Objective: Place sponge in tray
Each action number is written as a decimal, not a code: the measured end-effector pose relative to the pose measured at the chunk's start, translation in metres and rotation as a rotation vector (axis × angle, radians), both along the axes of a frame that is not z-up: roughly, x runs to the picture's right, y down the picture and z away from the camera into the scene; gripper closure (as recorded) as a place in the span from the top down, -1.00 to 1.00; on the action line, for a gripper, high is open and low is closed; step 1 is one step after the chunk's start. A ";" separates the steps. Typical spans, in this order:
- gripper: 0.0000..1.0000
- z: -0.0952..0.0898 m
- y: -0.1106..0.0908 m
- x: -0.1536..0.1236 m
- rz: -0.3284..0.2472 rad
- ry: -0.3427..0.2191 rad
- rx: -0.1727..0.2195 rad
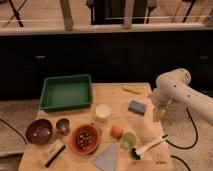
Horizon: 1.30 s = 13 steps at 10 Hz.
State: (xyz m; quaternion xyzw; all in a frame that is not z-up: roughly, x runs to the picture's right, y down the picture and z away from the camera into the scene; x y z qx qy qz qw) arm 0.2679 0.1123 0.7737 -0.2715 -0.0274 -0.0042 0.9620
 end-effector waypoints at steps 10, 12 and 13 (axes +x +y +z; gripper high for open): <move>0.60 0.053 -0.006 -0.010 0.022 -0.049 -0.009; 0.60 0.059 -0.006 -0.009 0.032 -0.051 -0.012; 0.60 0.064 -0.007 -0.009 0.041 -0.056 -0.014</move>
